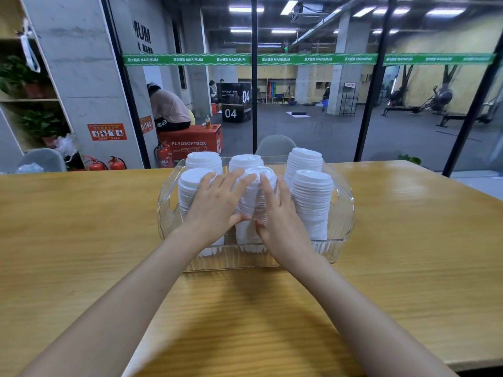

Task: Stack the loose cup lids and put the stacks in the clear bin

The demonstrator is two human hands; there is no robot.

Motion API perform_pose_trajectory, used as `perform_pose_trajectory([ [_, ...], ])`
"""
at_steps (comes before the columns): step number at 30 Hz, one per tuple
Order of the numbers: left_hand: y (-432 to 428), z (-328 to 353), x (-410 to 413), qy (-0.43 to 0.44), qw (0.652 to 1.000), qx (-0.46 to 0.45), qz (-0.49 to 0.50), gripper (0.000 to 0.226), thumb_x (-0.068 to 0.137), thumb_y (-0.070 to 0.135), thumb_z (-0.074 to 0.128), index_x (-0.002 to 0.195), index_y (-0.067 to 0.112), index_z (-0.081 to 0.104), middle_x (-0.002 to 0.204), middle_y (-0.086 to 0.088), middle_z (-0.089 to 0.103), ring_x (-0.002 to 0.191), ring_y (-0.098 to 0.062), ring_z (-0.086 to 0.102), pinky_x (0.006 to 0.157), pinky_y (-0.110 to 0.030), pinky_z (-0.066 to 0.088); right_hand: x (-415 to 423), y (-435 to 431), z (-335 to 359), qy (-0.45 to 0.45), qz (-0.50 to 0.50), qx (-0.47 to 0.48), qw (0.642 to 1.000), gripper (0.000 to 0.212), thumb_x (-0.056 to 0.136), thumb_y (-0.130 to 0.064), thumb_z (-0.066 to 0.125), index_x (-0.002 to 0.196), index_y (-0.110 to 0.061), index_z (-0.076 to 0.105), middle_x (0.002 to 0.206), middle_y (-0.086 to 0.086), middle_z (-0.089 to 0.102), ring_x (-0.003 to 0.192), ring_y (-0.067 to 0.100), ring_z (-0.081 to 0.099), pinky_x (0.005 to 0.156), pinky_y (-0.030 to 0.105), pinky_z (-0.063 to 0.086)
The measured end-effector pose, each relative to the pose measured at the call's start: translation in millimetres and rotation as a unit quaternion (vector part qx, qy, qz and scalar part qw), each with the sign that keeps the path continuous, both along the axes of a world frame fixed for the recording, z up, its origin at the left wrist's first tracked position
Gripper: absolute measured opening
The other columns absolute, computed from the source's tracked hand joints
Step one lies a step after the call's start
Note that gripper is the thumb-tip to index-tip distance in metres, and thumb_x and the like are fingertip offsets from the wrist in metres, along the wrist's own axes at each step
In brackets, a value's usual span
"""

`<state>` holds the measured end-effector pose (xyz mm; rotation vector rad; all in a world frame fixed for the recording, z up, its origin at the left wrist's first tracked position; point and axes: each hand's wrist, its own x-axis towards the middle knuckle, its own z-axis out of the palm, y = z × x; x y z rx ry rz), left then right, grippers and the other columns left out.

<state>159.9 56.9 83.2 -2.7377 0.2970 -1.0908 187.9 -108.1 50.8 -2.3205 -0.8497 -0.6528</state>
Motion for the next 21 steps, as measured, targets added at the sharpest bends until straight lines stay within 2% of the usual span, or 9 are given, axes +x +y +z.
perform_pose_trajectory([
  [3,-0.2,1.0,-1.3,0.001,1.0,-0.012,0.002,0.084,0.073,0.049,0.078,0.143,0.021,0.043,0.141,-0.007,0.052,0.125,-0.028,0.053,0.112,-0.052,0.025,0.2,1.7,1.6,-0.001,0.02,0.03,0.999,0.096,0.091,-0.014,0.067,0.156,-0.031,-0.001,0.163,0.018,0.0,0.147,0.037,0.019,0.091,0.046,0.051],
  [5,-1.7,2.2,-2.0,0.0,1.0,-0.019,0.001,0.082,0.074,0.047,0.077,0.144,0.022,0.043,0.141,-0.006,0.051,0.127,-0.027,0.05,0.112,-0.052,0.024,2.8,2.7,2.0,0.009,0.03,0.044,0.999,0.097,0.092,-0.016,0.067,0.154,-0.036,-0.005,0.164,0.016,-0.004,0.146,0.035,0.024,0.091,0.043,0.05],
  [7,-3.0,1.5,-1.8,0.005,1.0,-0.019,0.002,0.08,0.078,0.048,0.074,0.146,0.022,0.04,0.144,-0.006,0.048,0.128,-0.026,0.049,0.111,-0.047,0.024,6.5,3.4,2.6,0.018,0.034,0.044,0.998,0.096,0.091,-0.011,0.068,0.155,-0.033,0.0,0.164,0.014,-0.005,0.139,0.036,0.037,0.084,0.043,0.052],
  [9,-3.2,1.0,-0.8,0.008,1.0,-0.018,0.005,0.079,0.08,0.048,0.072,0.147,0.022,0.039,0.145,-0.006,0.047,0.129,-0.026,0.048,0.111,-0.045,0.024,9.5,2.7,3.1,0.017,0.032,0.038,0.999,0.095,0.089,-0.006,0.067,0.156,-0.03,0.005,0.164,0.013,-0.005,0.138,0.037,0.039,0.08,0.044,0.054],
  [11,-4.0,0.8,-0.2,-0.001,1.0,-0.016,0.004,0.081,0.076,0.047,0.076,0.145,0.023,0.04,0.142,-0.006,0.05,0.128,-0.027,0.048,0.112,-0.047,0.025,8.3,0.6,1.8,0.01,0.036,0.04,0.998,0.093,0.089,-0.006,0.067,0.156,-0.029,0.007,0.165,0.013,-0.004,0.142,0.036,0.034,0.084,0.044,0.053],
  [14,-6.8,-2.6,-6.7,-0.064,0.998,-0.006,-0.009,0.08,0.071,0.04,0.081,0.138,0.021,0.043,0.137,-0.008,0.053,0.125,-0.029,0.049,0.11,-0.045,0.028,-0.8,-6.4,-6.7,-0.021,0.054,0.055,0.997,0.09,0.088,-0.004,0.066,0.155,-0.03,0.011,0.164,0.011,-0.001,0.139,0.033,0.036,0.089,0.039,0.051],
  [16,-8.6,-10.1,-15.4,-0.093,0.995,-0.02,-0.018,0.072,0.072,0.034,0.08,0.135,0.02,0.047,0.136,-0.006,0.054,0.12,-0.027,0.052,0.101,-0.04,0.033,-5.0,-13.9,-14.7,-0.053,0.061,0.055,0.995,0.087,0.085,-0.001,0.066,0.152,-0.027,0.018,0.164,0.012,0.006,0.137,0.031,0.038,0.092,0.034,0.048],
  [19,-8.5,-25.0,-34.9,-0.091,0.995,-0.033,-0.002,0.062,0.075,0.033,0.077,0.131,0.02,0.054,0.134,-0.002,0.057,0.111,-0.023,0.055,0.089,-0.034,0.036,-14.5,-24.9,-25.8,-0.099,0.055,0.035,0.993,0.075,0.087,-0.007,0.068,0.148,-0.023,0.028,0.158,0.017,0.025,0.13,0.035,0.045,0.092,0.041,0.051],
  [21,-6.5,-36.3,-46.4,-0.072,0.995,-0.063,-0.003,0.052,0.082,0.035,0.068,0.13,0.019,0.057,0.132,-0.001,0.058,0.112,-0.023,0.056,0.088,-0.034,0.036,-19.2,-31.9,-32.4,-0.122,0.046,0.009,0.991,0.065,0.088,-0.018,0.067,0.144,-0.022,0.035,0.151,0.017,0.039,0.124,0.036,0.053,0.09,0.045,0.052],
])
